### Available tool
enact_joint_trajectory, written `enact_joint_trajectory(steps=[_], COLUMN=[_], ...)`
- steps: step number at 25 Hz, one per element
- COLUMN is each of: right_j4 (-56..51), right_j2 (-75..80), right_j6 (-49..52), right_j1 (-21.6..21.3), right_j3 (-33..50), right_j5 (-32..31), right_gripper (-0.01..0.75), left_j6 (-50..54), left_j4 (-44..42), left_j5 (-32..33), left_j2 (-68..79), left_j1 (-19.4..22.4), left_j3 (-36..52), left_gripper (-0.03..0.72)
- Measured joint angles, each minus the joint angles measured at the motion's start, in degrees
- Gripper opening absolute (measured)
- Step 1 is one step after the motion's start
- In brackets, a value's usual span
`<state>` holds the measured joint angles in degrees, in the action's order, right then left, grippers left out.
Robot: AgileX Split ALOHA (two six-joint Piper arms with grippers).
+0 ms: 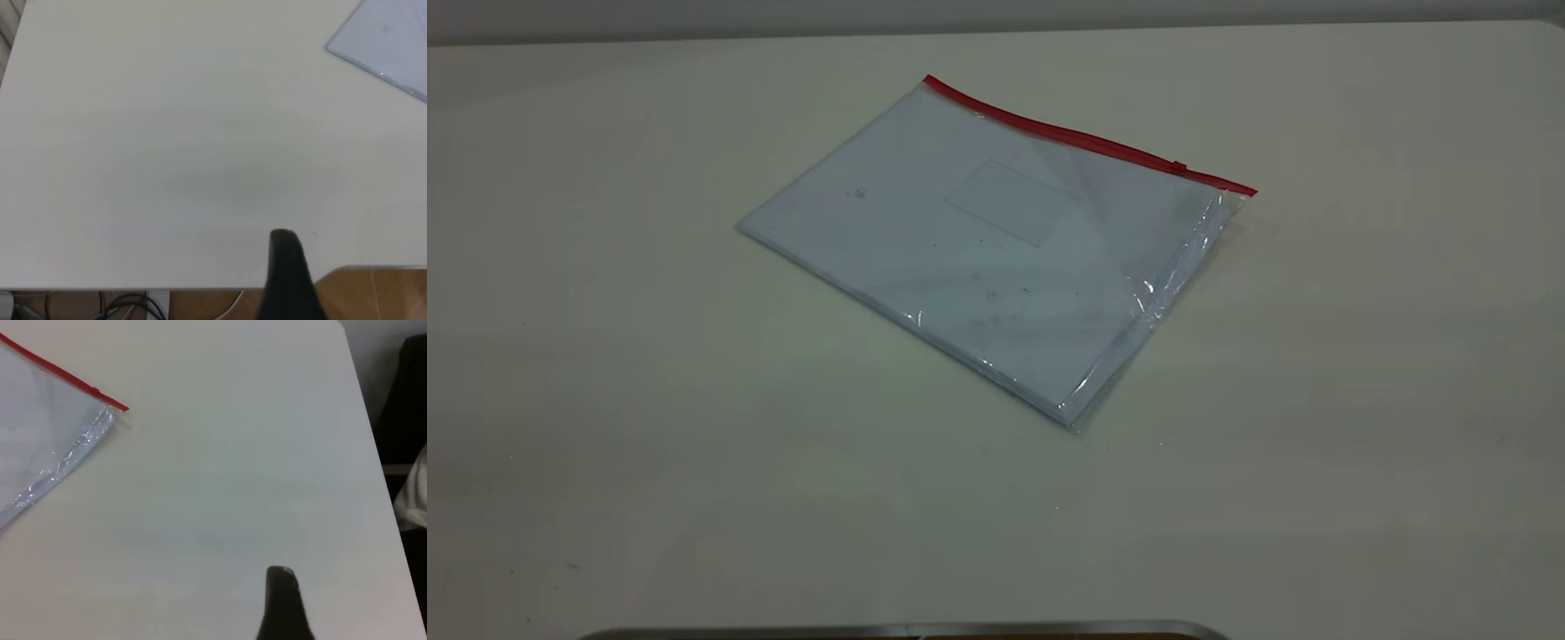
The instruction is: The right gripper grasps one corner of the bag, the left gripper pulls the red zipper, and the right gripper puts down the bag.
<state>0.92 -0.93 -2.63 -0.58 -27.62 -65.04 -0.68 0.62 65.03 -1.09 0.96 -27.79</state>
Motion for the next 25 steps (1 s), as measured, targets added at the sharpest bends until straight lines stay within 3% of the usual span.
enact_joint_trajectory(steps=[25], right_j4=[-0.1], right_j2=[0.0], right_j6=[0.2], right_j1=[0.0], right_j3=[0.0], right_j5=[0.3], right_gripper=[0.555], left_j6=[2.2], left_j4=[-1.2], left_j5=[-0.3], left_j2=[1.6], left_j1=[0.0], left_j3=[-1.1], left_gripper=[0.588])
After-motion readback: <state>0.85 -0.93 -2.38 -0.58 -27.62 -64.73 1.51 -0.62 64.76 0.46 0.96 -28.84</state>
